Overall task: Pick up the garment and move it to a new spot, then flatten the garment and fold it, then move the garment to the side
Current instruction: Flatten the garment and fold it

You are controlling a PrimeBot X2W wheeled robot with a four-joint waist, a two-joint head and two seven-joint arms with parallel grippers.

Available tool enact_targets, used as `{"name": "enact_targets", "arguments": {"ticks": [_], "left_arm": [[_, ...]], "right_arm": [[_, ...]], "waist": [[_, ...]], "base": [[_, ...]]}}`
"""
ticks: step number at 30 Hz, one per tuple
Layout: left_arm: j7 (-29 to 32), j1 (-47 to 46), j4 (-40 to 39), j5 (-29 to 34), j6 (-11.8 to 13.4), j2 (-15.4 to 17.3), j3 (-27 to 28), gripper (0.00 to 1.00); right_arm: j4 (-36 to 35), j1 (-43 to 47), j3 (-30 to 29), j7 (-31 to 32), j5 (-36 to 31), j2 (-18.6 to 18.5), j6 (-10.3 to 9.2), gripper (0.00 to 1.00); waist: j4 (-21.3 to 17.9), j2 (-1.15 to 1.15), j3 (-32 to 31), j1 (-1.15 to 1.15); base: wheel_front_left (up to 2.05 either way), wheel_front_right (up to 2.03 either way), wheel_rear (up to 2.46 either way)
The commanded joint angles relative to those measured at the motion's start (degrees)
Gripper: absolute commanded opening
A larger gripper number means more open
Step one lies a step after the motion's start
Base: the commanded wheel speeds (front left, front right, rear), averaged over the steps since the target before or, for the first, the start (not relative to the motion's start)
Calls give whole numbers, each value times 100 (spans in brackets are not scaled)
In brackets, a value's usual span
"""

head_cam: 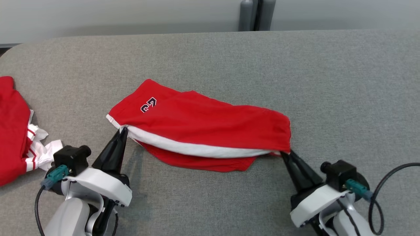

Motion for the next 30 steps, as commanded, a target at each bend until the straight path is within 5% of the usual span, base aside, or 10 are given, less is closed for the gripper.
{"name": "enact_targets", "arguments": {"ticks": [1, 19, 30], "left_arm": [[-34, -106, -106, 43, 43, 46, 33, 0], [438, -1188, -2392, 299, 498, 253, 185, 0], [851, -1872, -3161, 330, 612, 238, 122, 0]], "right_arm": [[-80, -106, -65, -21, -27, -49, 11, 0], [-2332, -1072, -1614, 943, -385, -516, 6, 0], [-3217, -1495, -2013, 1546, -307, -607, 6, 0]], "waist": [[-21, 0, -24, 0], [-265, 0, -450, 0], [-330, 0, -475, 0]], "base": [[0, 0, 0], [0, 0, 0], [0, 0, 0]]}}
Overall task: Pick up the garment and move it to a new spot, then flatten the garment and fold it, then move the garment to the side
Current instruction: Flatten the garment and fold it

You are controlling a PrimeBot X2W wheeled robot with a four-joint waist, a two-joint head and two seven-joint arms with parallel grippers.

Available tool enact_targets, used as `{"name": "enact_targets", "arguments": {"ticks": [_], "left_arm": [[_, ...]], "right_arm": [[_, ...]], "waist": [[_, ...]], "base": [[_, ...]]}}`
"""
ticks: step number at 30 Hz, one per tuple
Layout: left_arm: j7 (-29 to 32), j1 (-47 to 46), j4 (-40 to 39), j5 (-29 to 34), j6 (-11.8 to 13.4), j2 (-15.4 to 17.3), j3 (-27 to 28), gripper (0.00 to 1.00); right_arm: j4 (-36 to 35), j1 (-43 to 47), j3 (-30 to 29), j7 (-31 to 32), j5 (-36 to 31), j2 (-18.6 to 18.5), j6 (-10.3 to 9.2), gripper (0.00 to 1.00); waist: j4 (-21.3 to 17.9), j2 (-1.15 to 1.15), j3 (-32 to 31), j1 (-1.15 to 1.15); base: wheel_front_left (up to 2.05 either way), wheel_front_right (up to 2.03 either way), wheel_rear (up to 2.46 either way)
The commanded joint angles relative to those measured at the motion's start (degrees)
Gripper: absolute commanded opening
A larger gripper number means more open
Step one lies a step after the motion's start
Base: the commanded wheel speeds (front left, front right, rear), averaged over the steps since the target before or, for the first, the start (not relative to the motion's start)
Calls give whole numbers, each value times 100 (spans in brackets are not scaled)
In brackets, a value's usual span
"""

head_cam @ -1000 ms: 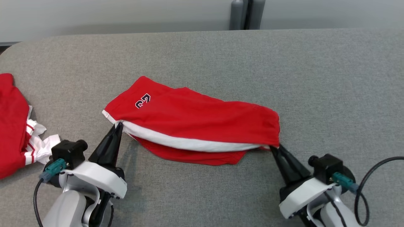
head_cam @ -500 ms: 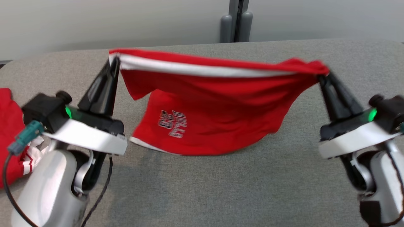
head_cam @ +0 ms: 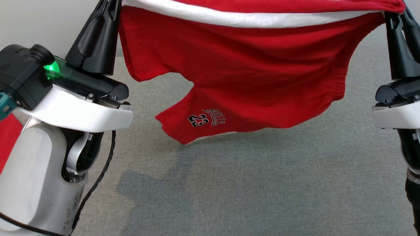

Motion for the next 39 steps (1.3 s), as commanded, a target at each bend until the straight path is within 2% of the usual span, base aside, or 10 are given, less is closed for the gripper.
{"name": "enact_targets", "arguments": {"ticks": [1, 10, 15, 19, 22, 29, 35, 36, 39], "left_arm": [[12, -111, -26, -28, 9, 17, -7, 0], [-115, -662, 202, -89, -112, -94, -6, 0], [-230, -1526, 660, -60, -298, -171, -29, 0], [-398, -2408, 1251, 36, -448, -298, -101, 0], [-630, -3082, 1775, 94, -539, -386, -117, 0], [-1103, -4219, 3268, 61, -670, -597, -170, 0], [-1254, -4597, 4794, -195, -760, -762, -210, 0], [-1254, -4597, 4794, -195, -760, -762, -210, 0], [-1310, -4552, 5526, -285, -789, -833, -289, 0]], "right_arm": [[-47, -28, -14, 52, 51, -8, -1, 0], [71, -474, -50, 18, 250, 40, -1, 0], [390, -1205, 14, -21, 416, 24, -1, 0], [815, -2126, 151, -27, 539, -44, -1, 0], [1336, -2893, 281, -187, 651, -14, -1, 0], [3063, -4427, 496, -885, 904, 210, -1, 0], [4773, -5079, 839, -1401, 1034, 446, -1, 0], [4773, -5079, 839, -1401, 1034, 446, -1, 0], [5540, -5184, 1059, -1479, 1122, 575, -1, 0]], "waist": [[-8, 0, 35, 0], [-28, 0, 573, 0], [-20, 0, 1114, 0], [0, 0, 1558, 0], [6, 0, 1795, 0], [72, 0, 2058, 0], [121, 0, 2143, 0], [121, 0, 2143, 0], [130, 0, 2161, 0]], "base": [[0, 0, 0], [0, 0, 0], [0, 0, 0], [0, 0, 0], [0, 0, 0], [0, 0, 0], [0, 0, 0], [0, 0, 0], [0, 0, 0]]}}
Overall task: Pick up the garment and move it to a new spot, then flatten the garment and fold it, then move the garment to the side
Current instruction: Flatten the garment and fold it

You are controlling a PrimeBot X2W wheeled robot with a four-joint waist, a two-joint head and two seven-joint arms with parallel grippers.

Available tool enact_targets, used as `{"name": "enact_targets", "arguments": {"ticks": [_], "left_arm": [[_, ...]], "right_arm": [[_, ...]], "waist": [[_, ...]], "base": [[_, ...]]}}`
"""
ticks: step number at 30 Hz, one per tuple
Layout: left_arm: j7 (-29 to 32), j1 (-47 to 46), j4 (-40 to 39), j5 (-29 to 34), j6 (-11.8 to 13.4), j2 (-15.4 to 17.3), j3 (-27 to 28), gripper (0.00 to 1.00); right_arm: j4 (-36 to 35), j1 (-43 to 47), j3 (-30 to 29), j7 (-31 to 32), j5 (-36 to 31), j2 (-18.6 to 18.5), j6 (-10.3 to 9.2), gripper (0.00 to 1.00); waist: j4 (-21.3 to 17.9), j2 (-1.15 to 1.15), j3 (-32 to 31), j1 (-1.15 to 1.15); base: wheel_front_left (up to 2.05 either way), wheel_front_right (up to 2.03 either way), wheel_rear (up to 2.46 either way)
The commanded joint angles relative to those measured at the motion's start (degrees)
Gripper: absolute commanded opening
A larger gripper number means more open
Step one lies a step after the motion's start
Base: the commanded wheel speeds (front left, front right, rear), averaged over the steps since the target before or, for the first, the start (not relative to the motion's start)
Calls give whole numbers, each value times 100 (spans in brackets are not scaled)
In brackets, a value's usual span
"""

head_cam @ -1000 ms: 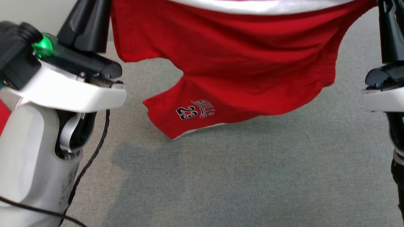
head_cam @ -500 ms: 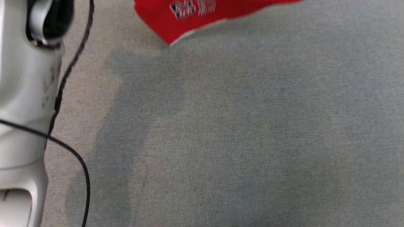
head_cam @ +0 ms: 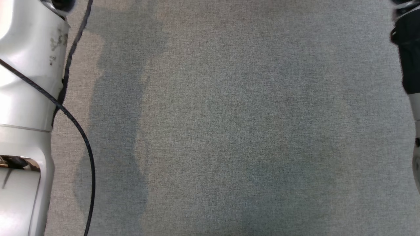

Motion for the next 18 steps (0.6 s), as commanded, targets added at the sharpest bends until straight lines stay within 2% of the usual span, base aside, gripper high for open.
{"name": "enact_targets", "arguments": {"ticks": [1, 5, 9, 13, 18], "left_arm": [[-41, 25, 89, -54, -36, -22, 13, 0], [-105, 166, 743, -257, -35, -128, -19, 0], [-147, 409, 946, -537, -42, -214, -161, 0], [-158, 900, 907, -801, -42, -174, -215, 0], [-149, 1864, 567, -662, -43, -86, -130, 0]], "right_arm": [[78, -69, 15, -60, 58, 2, -1, 0], [659, -52, 334, -157, 229, 55, -1, 0], [964, 178, 665, -245, 409, 56, -1, 0], [978, 581, 962, -299, 638, 58, -1, 0], [608, 1495, 1282, -327, 827, -75, -1, 0]], "waist": [[1, 0, 2, 0], [32, 0, 26, 0], [35, 0, 10, 0], [3, 0, -111, 0], [-14, 0, -361, 0]], "base": [[0, 0, 0], [0, 0, 0], [0, 0, 0], [0, 0, 0], [0, 0, 0]]}}
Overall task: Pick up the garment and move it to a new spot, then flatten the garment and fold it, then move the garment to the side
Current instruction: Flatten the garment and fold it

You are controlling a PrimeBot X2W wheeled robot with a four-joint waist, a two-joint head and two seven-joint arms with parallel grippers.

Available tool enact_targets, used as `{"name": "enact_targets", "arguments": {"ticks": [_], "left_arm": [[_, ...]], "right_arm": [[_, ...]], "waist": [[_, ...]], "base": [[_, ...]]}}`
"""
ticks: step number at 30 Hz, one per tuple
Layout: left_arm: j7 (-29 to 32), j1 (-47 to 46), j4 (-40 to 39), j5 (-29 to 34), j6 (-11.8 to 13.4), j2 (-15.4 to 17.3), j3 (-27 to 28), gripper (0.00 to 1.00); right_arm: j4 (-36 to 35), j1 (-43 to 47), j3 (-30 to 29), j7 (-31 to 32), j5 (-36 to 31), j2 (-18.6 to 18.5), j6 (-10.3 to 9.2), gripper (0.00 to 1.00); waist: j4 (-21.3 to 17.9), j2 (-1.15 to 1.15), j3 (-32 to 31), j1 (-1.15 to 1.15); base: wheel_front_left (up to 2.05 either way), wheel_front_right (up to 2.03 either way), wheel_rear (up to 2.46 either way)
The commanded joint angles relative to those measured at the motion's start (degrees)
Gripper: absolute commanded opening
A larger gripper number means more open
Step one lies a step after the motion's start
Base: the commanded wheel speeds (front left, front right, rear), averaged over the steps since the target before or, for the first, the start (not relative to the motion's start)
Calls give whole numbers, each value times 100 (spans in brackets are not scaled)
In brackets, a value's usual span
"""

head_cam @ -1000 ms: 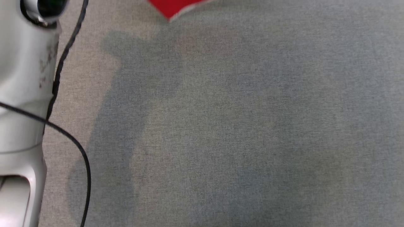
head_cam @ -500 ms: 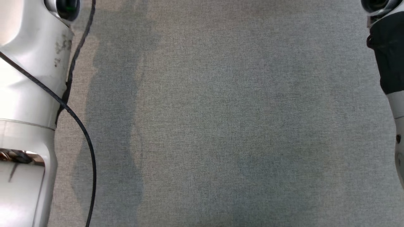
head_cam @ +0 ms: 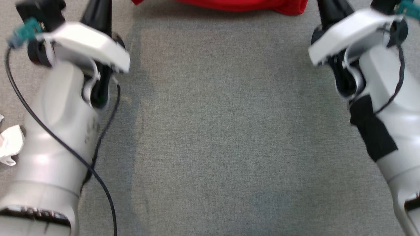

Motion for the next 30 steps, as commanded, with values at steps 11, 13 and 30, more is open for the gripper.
{"name": "enact_targets", "arguments": {"ticks": [11, 13, 30], "left_arm": [[-8, 2386, -1332, 540, -8, -39, 352, 0], [-7, 2806, -1580, 601, -8, -46, 336, 0], [-7, 6098, -3697, 945, 205, 134, 814, 0]], "right_arm": [[-1418, 2586, -129, -38, 95, -229, -1, 0], [-1689, 3039, -175, -38, 34, -221, -1, 0], [-3529, 6210, -874, -39, -802, -90, -1, 0]], "waist": [[-23, 0, -841, 0], [-25, 0, -992, 0], [-120, 0, -2034, 0]], "base": [[0, 0, 0], [0, 0, 0], [0, 0, 0]]}}
